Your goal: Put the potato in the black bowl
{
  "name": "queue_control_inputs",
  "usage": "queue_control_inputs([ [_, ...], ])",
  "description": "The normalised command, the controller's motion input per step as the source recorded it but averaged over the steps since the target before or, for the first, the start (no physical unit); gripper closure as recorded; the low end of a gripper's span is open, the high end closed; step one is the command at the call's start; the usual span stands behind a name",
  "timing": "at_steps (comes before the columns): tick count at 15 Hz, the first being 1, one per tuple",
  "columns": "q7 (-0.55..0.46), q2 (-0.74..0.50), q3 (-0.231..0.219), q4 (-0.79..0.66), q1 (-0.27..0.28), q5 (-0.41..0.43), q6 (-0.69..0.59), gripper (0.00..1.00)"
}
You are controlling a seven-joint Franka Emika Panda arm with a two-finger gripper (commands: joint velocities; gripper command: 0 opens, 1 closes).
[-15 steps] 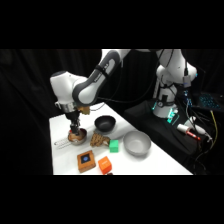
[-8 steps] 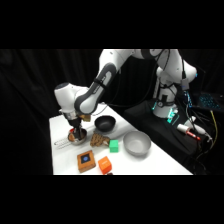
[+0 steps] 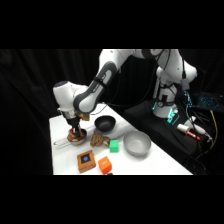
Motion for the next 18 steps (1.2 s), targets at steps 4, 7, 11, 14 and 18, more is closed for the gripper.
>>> queue_control_inputs([
  [4,0.13,-0.43,-0.110,-0.20,0.144,-0.101,-0.15,0.96],
  [7,0.15,-0.55,-0.108,-0.30,0.152,-0.178,-0.25,0.94],
  [11,0.14,-0.55,-0.068,-0.38,0.124,-0.201,-0.21,0.94],
  [14,0.11,-0.59,-0.038,-0.57,0.064,-0.171,-0.08,0.94],
  [18,0.07,-0.73,-0.016,-0.83,0.000,-0.109,0.08,0.94],
])
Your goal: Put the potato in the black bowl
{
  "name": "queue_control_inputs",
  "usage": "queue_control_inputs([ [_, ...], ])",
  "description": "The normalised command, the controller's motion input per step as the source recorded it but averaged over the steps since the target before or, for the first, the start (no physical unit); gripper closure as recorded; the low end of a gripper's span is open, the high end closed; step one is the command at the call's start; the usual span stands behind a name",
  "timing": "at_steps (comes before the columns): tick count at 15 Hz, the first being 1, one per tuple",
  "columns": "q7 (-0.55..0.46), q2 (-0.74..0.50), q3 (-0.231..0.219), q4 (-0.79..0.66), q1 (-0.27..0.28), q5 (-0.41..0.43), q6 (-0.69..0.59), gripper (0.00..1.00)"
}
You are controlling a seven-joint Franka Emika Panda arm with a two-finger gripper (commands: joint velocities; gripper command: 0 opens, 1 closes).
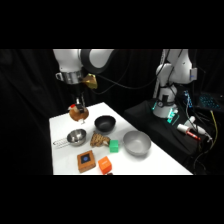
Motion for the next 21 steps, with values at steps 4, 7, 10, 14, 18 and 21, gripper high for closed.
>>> queue_control_inputs([
  [4,0.08,-0.73,-0.016,-0.93,-0.064,-0.102,0.21,0.94],
  [7,0.10,-0.47,-0.015,-0.76,-0.105,-0.073,0.40,0.94],
  [10,0.12,-0.13,-0.007,-0.48,-0.091,0.004,0.54,0.94],
  [14,0.18,0.12,-0.016,-0.17,-0.037,-0.011,0.47,0.95],
  [18,0.14,0.20,-0.051,0.00,-0.005,-0.003,0.29,0.61],
  [21,0.13,0.05,-0.083,0.03,0.026,-0.036,0.13,0.45],
])
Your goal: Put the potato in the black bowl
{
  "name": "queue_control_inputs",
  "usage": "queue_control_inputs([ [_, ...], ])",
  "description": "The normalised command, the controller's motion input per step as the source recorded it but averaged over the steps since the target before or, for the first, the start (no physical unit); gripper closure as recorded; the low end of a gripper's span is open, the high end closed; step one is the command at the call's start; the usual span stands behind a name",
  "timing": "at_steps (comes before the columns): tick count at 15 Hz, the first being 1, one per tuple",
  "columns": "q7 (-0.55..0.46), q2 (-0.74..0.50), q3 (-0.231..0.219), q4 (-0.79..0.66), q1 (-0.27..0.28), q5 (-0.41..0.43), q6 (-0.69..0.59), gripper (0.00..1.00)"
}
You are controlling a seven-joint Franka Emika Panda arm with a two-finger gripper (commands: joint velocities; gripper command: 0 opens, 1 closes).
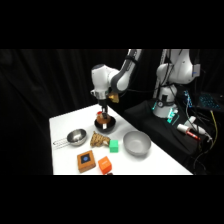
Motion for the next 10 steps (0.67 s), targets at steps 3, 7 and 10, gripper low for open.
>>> queue_control_inputs([
  [3,0.12,-0.22,-0.099,-0.01,0.069,-0.166,-0.08,0.19],
  [7,0.08,-0.49,-0.058,0.04,0.076,-0.242,-0.51,0.00],
  [10,-0.11,-0.56,0.073,0.18,0.014,-0.052,-0.76,0.00],
])
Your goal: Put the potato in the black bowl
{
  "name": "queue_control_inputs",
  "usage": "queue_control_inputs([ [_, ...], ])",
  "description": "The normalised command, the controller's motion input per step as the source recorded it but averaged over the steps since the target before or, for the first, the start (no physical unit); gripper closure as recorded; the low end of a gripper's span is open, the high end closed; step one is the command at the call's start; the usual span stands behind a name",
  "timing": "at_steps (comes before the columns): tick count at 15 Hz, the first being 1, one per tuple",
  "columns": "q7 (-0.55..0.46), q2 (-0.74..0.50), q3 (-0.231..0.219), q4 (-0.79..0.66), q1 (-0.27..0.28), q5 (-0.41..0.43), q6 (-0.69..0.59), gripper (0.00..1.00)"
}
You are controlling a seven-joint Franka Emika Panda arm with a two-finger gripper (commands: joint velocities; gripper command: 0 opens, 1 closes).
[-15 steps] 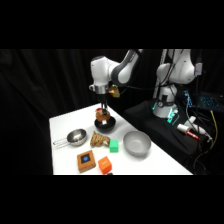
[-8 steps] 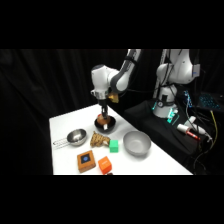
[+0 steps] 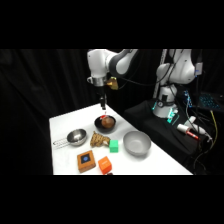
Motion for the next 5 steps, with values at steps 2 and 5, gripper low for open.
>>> queue_control_inputs([
  [2,-0.16,-0.42,0.108,0.29,-0.009,0.045,-0.69,0.00],
  [5,-0.21,-0.21,0.087,0.32,-0.014,0.152,-0.49,0.00],
])
